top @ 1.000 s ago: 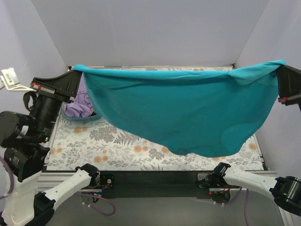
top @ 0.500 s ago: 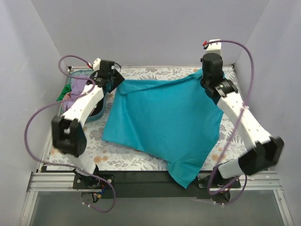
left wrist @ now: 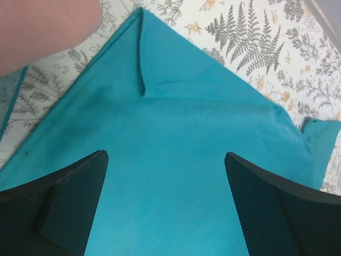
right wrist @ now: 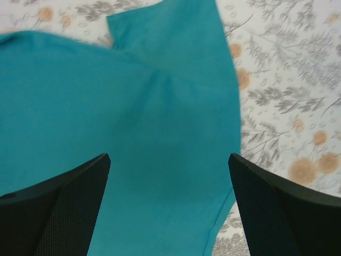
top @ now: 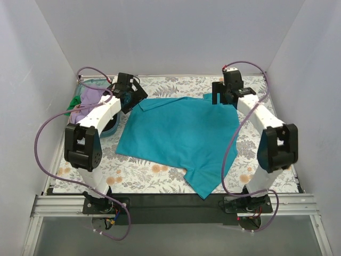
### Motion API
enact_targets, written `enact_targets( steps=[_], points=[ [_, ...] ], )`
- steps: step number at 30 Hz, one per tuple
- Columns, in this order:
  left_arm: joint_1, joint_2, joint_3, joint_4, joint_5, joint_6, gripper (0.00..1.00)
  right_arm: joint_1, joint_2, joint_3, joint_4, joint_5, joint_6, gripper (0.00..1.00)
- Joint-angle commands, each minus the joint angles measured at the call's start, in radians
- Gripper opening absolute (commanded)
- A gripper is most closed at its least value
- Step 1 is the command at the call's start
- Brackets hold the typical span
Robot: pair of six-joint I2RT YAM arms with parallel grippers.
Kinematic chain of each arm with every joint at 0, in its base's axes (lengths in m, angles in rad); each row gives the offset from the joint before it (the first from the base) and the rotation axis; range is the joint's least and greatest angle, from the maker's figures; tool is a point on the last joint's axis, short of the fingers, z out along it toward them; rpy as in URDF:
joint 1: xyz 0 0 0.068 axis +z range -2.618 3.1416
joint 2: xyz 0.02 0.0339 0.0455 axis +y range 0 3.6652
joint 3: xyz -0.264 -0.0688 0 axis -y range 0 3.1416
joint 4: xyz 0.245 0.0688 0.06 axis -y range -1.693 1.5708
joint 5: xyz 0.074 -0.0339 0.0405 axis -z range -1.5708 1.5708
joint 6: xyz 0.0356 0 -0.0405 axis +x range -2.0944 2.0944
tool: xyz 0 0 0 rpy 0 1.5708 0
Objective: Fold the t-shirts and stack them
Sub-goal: Flatten the tshirt out
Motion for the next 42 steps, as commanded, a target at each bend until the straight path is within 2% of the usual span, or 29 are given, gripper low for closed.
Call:
enact_targets(
  steps=[1, 3, 5, 8, 13, 17, 21, 27, 34, 38, 42],
  points=[
    [-0.002, -0.081, -0.135, 0.005, 0.043, 0.009, 0.91, 0.003, -0.226, -0.252, -0.011, -0.172, 0.157, 0.98],
    [0.000, -0.156, -0.214, 0.014, 0.075, -0.005, 0.91, 0.022, -0.303, -0.389, 0.007, -0.270, 0.217, 0.98],
    [-0.002, -0.219, -0.339, 0.025, 0.077, -0.020, 0.91, 0.064, -0.409, -0.567, 0.032, -0.290, 0.248, 0.98],
    [-0.008, -0.349, -0.489, 0.033, 0.066, -0.047, 0.91, 0.111, -0.518, -0.725, 0.040, -0.324, 0.300, 0.98],
    [-0.014, -0.549, -0.669, 0.034, 0.082, -0.087, 0.92, 0.118, -0.631, -0.867, 0.063, -0.304, 0.331, 0.98],
    [-0.013, -0.613, -0.722, -0.019, 0.042, -0.112, 0.92, 0.112, -0.596, -0.899, 0.099, -0.275, 0.340, 0.98],
    [-0.011, -0.670, -0.740, -0.080, -0.003, -0.156, 0.92, 0.071, -0.481, -0.877, 0.139, -0.251, 0.331, 0.98],
    [-0.011, -0.738, -0.782, -0.094, -0.032, -0.199, 0.96, -0.013, -0.283, -0.742, 0.170, -0.212, 0.314, 0.98],
    [-0.011, -0.706, -0.843, -0.049, 0.069, -0.216, 0.96, -0.093, -0.063, -0.498, 0.168, -0.224, 0.287, 0.98],
    [-0.011, -0.684, -0.863, -0.047, 0.078, -0.215, 0.96, -0.101, -0.045, -0.398, 0.139, -0.269, 0.254, 0.98],
    [-0.013, -0.670, -0.894, -0.019, 0.129, -0.209, 0.94, -0.099, -0.139, -0.399, 0.125, -0.290, 0.210, 0.98]
  ],
)
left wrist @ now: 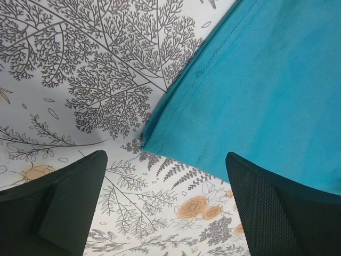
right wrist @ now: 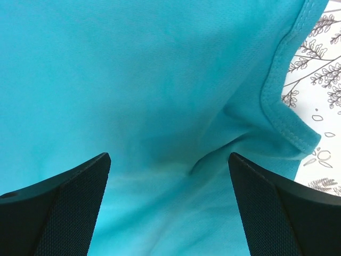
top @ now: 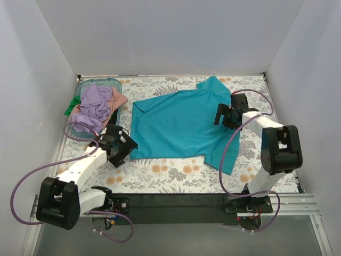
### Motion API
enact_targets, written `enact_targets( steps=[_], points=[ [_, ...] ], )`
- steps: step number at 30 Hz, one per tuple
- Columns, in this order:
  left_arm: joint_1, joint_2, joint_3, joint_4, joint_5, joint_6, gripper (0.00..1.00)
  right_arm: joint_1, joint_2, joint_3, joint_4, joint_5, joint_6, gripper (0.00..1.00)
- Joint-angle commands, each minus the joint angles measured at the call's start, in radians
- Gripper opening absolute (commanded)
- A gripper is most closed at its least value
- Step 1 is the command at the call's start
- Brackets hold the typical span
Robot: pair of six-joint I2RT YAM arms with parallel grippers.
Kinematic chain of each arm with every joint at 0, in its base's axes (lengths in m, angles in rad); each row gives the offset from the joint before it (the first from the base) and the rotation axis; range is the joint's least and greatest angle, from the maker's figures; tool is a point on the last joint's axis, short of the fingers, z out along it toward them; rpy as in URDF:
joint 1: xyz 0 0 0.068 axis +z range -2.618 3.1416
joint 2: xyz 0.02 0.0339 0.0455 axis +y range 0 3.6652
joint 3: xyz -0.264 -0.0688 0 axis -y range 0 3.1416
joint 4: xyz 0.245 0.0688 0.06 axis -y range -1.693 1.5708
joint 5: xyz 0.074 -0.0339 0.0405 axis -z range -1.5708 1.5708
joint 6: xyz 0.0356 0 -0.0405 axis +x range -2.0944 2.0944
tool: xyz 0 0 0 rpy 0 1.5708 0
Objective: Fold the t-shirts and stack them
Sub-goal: Flatten the tshirt out
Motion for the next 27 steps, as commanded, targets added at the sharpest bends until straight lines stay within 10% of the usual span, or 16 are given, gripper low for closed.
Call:
enact_targets(
  steps=[1, 22, 27],
  points=[
    [-0.006, -0.006, -0.032, 0.033, 0.059, 0.001, 0.93, 0.003, -0.136, 0.006, -0.035, -0.032, -0.049, 0.98],
    [-0.037, 0.143, -0.078, 0.123, -0.013, -0.003, 0.02, 0.018, -0.882, -0.454, -0.319, -0.027, 0.005, 0.98],
    [-0.037, 0.122, -0.083, 0.128, -0.017, 0.004, 0.00, 0.177, -0.913, -0.497, -0.412, 0.009, 0.102, 0.98]
  ],
)
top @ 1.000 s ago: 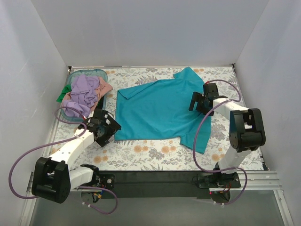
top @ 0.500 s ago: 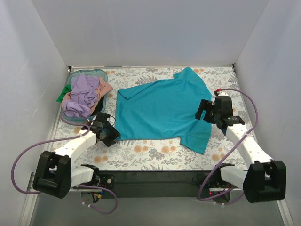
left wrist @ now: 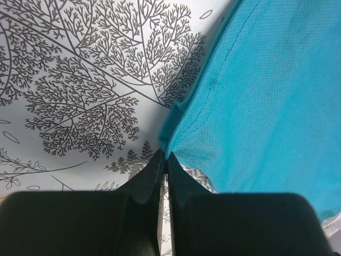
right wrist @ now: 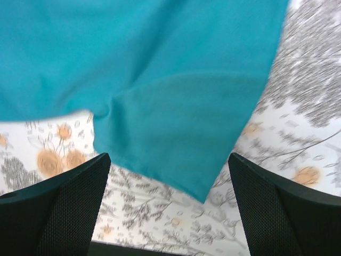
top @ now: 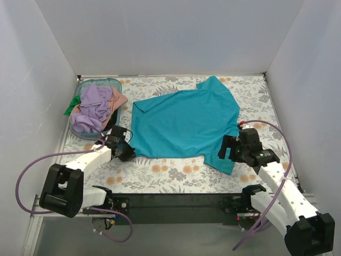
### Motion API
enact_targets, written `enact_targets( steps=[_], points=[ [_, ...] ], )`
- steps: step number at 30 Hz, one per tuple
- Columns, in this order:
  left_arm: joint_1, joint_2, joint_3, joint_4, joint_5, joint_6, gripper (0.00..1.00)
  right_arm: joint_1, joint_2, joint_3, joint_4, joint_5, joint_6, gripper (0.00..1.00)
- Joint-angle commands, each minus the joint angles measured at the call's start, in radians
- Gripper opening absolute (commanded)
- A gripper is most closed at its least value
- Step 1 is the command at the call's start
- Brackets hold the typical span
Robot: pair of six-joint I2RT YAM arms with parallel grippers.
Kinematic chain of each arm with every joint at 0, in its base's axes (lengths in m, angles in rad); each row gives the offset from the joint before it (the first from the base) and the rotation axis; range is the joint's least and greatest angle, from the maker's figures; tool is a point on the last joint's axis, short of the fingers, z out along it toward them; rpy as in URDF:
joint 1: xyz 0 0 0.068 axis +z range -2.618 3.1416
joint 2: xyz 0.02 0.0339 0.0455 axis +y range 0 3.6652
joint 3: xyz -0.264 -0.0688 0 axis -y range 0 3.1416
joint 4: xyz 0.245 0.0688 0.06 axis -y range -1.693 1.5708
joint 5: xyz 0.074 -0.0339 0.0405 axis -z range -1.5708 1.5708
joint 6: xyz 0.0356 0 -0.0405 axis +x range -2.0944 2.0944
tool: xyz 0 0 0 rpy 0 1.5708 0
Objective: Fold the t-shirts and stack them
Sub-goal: Flatten the tshirt out
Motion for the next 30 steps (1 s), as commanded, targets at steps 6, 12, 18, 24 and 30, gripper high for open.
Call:
enact_targets(
  steps=[6, 12, 18, 24, 30],
  points=[
    [-0.004, -0.083, -0.044, -0.031, -0.070, 0.035, 0.00, 0.421, 0.040, -0.043, -0.126, 0.151, 0.314, 0.98],
    [-0.004, -0.115, -0.036, -0.043, -0.070, 0.051, 0.00, 0.435, 0.113, -0.055, -0.146, 0.262, 0.385, 0.98],
    [-0.003, -0.083, -0.009, -0.082, -0.084, 0.023, 0.00, 0.435, 0.062, -0.077, -0.145, 0.336, 0.410, 0.98],
    [-0.004, -0.098, 0.005, -0.068, -0.051, 0.031, 0.00, 0.434, 0.126, -0.103, -0.145, 0.354, 0.406, 0.96],
    [-0.004, -0.201, -0.052, -0.008, -0.011, -0.001, 0.00, 0.434, 0.218, -0.127, -0.094, 0.343, 0.417, 0.66]
  ],
)
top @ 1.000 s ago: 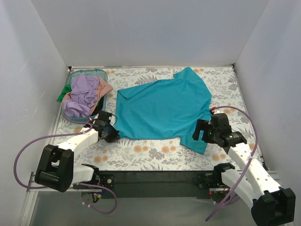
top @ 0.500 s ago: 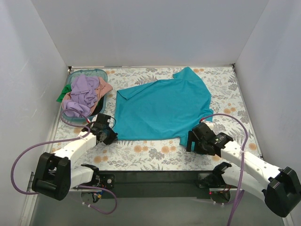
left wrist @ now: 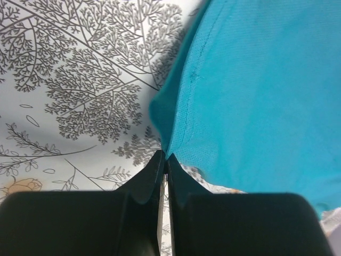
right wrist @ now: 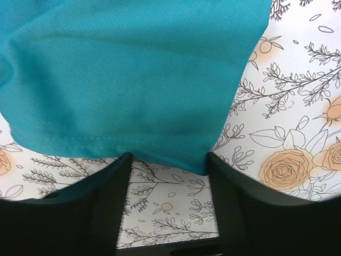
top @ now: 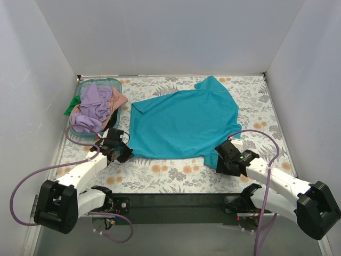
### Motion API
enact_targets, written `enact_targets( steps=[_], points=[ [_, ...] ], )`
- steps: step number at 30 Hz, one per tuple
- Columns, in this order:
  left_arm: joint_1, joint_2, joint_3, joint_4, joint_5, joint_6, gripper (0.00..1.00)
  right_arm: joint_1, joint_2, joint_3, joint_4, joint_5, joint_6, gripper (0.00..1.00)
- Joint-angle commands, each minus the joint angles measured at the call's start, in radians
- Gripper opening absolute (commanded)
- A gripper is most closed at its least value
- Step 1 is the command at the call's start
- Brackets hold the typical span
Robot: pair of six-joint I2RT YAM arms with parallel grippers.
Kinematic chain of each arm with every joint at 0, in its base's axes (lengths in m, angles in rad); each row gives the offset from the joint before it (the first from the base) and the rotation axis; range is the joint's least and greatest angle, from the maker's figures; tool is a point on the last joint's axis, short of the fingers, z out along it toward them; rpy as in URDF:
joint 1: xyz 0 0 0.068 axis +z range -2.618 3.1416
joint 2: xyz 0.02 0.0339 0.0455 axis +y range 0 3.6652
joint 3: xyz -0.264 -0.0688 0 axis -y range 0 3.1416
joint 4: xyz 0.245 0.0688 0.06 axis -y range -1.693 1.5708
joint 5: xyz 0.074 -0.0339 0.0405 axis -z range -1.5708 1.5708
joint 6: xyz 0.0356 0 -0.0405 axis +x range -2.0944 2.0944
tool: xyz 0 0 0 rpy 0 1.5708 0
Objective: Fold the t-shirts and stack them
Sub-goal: Flatten the tshirt out
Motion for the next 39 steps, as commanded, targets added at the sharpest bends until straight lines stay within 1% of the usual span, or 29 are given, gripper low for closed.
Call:
enact_targets(
  steps=[1, 2, 4, 5, 6, 7, 8, 9, 11, 13, 17, 18, 21, 22, 23, 25, 26, 27, 28, 30, 31, 32, 35, 36, 38, 39],
  points=[
    [-0.002, -0.081, -0.028, 0.037, 0.014, -0.026, 0.00, 0.005, 0.044, -0.039, 0.032, 0.010, 0.022, 0.59],
    [-0.002, -0.101, -0.033, 0.038, 0.013, -0.026, 0.00, 0.005, 0.044, -0.047, 0.054, -0.013, 0.008, 0.47],
    [-0.002, -0.116, -0.036, 0.035, 0.016, -0.026, 0.00, 0.005, 0.035, -0.067, 0.095, -0.027, 0.003, 0.37],
    [-0.002, -0.125, -0.036, 0.034, 0.026, -0.034, 0.00, 0.005, 0.030, -0.068, 0.100, -0.030, -0.004, 0.28],
    [-0.002, -0.130, -0.033, 0.034, 0.035, -0.038, 0.00, 0.005, 0.024, -0.065, 0.101, -0.026, -0.009, 0.24],
    [0.000, -0.135, -0.028, 0.032, 0.049, -0.040, 0.00, 0.005, 0.008, -0.059, 0.100, -0.018, -0.021, 0.15],
    [0.000, -0.142, -0.024, 0.029, 0.049, -0.041, 0.00, 0.005, -0.003, -0.053, 0.100, -0.010, -0.026, 0.12],
    [-0.002, -0.142, -0.007, 0.026, 0.095, -0.038, 0.00, 0.005, -0.035, -0.033, 0.097, -0.007, -0.035, 0.07],
    [-0.002, -0.142, 0.012, 0.026, 0.130, -0.020, 0.00, 0.005, -0.074, -0.009, 0.086, 0.026, -0.053, 0.02],
    [0.000, -0.144, 0.047, 0.026, 0.161, -0.006, 0.00, 0.003, -0.143, 0.040, 0.063, 0.065, -0.072, 0.01],
    [-0.002, -0.161, 0.148, -0.031, 0.163, 0.022, 0.00, 0.003, -0.300, 0.152, 0.052, 0.152, -0.132, 0.01],
    [-0.002, -0.176, 0.197, -0.040, 0.163, 0.028, 0.00, 0.005, -0.325, 0.200, 0.051, 0.163, -0.139, 0.01],
    [-0.002, -0.226, 0.280, -0.068, 0.163, 0.022, 0.00, 0.005, -0.394, 0.283, 0.054, 0.197, -0.178, 0.01],
    [-0.002, -0.239, 0.333, -0.069, 0.161, 0.022, 0.00, 0.003, -0.405, 0.360, 0.054, 0.215, -0.208, 0.01],
    [-0.003, -0.248, 0.366, -0.069, 0.161, 0.022, 0.00, 0.005, -0.416, 0.402, 0.052, 0.223, -0.225, 0.01],
    [-0.003, -0.265, 0.430, -0.077, 0.161, 0.028, 0.00, 0.005, -0.419, 0.494, 0.052, 0.241, -0.267, 0.01],
    [-0.003, -0.265, 0.513, -0.089, 0.170, 0.032, 0.00, 0.005, -0.416, 0.580, 0.054, 0.246, -0.280, 0.01],
    [-0.002, -0.266, 0.554, -0.100, 0.166, 0.034, 0.00, 0.005, -0.411, 0.632, 0.055, 0.252, -0.319, 0.01],
    [-0.003, -0.266, 0.646, -0.115, 0.164, 0.040, 0.00, 0.005, -0.393, 0.722, 0.058, 0.261, -0.337, 0.01],
    [-0.003, -0.266, 0.737, -0.127, 0.169, 0.046, 0.00, 0.003, -0.369, 0.827, 0.055, 0.255, -0.400, 0.01],
    [-0.003, -0.265, 0.778, -0.132, 0.174, 0.052, 0.00, 0.003, -0.358, 0.873, 0.055, 0.242, -0.417, 0.01],
    [-0.003, -0.265, 0.861, -0.134, 0.184, 0.061, 0.00, 0.005, -0.335, 0.969, 0.055, 0.232, -0.431, 0.01],
    [-0.003, -0.251, 0.981, -0.153, 0.187, 0.075, 0.00, 0.003, -0.290, 1.109, 0.060, 0.186, -0.481, 0.01],
    [-0.002, -0.244, 1.060, -0.164, 0.194, 0.080, 0.00, 0.005, -0.281, 1.205, 0.061, 0.168, -0.507, 0.01],
    [-0.003, -0.225, 1.137, -0.184, 0.203, 0.094, 0.00, 0.003, -0.243, 1.293, 0.060, 0.094, -0.531, 0.01],
    [-0.003, -0.222, 1.198, -0.187, 0.206, 0.095, 0.00, 0.005, -0.234, 1.377, 0.060, 0.073, -0.547, 0.01]
  ],
)
